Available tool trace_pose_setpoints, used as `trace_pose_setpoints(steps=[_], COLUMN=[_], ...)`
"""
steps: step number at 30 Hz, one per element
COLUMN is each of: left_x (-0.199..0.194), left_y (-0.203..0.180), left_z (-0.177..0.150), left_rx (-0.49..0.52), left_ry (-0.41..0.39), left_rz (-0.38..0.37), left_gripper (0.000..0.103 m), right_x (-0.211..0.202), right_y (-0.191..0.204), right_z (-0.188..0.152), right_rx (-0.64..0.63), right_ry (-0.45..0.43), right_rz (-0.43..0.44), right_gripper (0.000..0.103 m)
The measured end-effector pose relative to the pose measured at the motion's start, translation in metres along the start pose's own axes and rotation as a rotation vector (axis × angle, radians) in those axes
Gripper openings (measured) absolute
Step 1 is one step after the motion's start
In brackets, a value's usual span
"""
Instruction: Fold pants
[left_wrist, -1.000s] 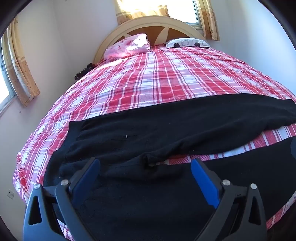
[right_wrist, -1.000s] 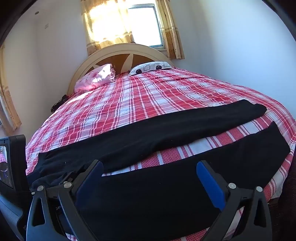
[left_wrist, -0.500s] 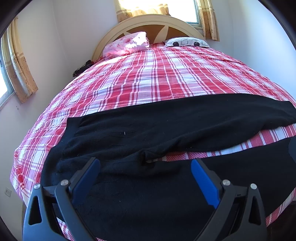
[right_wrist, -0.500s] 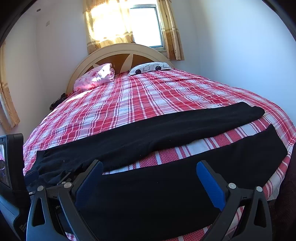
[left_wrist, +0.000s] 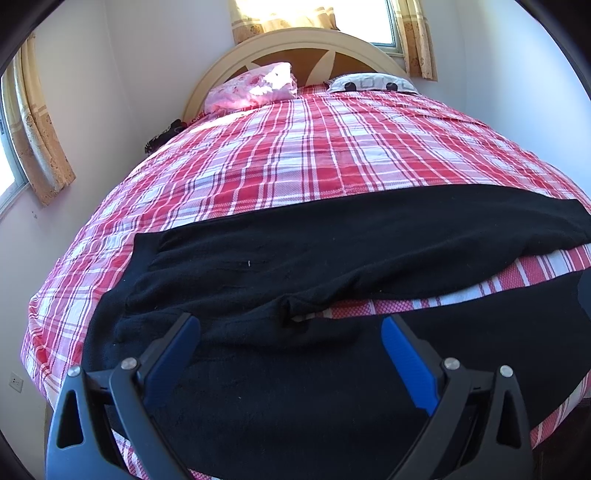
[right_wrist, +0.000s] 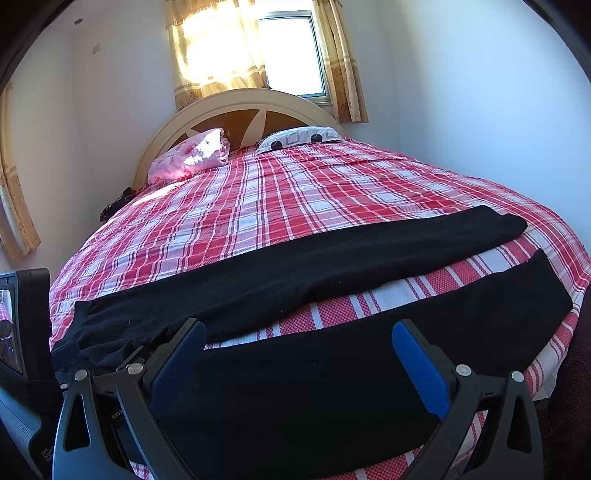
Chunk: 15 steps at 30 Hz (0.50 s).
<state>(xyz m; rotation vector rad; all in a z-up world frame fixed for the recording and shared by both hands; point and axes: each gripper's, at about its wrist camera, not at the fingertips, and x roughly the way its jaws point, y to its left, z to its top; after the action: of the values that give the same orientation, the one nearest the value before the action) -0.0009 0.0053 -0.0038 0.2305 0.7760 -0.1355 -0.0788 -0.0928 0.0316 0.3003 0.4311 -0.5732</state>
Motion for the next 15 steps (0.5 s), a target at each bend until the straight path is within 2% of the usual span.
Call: trace_pose_setpoints(steps=[15], left_x=[-0.0011], left_y=[-0.0021], left_z=[-0.0004], left_rx=[0.005], left_ry=[0.002], left_rz=[0.0], left_gripper=[0.102], right_x=[0.0005], right_y=[-0.0015], right_z=[-0.001], right_rx=[0.005], right_ry=[0.003], right_rz=[0.003], right_gripper=[0.102])
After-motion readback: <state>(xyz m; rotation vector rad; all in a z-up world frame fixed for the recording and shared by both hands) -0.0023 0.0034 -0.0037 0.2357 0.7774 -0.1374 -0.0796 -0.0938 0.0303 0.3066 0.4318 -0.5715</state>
